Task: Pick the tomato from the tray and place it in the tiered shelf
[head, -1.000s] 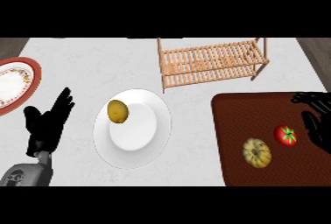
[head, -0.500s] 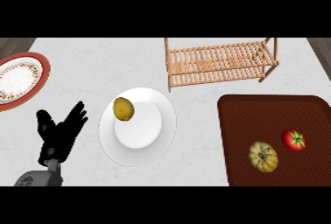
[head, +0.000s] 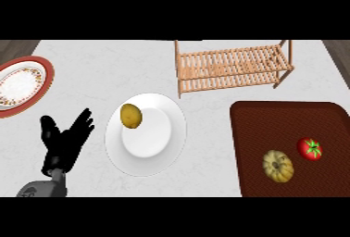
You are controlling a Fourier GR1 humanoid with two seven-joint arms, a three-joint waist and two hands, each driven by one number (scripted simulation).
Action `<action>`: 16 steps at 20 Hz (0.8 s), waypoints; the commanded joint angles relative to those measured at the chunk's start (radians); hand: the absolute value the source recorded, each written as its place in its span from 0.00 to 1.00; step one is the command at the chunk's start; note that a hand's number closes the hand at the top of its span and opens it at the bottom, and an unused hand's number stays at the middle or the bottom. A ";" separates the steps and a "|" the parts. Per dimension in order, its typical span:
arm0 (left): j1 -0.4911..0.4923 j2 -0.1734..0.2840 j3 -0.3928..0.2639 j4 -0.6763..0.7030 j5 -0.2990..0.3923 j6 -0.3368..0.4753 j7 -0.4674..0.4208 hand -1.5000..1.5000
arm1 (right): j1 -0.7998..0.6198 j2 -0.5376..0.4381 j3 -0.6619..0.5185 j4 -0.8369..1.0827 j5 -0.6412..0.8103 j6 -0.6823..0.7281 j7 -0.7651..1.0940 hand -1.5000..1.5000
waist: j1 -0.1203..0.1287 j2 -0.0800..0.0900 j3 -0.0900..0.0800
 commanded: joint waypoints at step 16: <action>0.054 0.020 0.057 -0.022 0.000 -0.052 0.008 0.50 | -0.076 0.149 0.106 -0.440 0.166 -0.161 0.633 0.00 | -0.027 -0.009 -0.004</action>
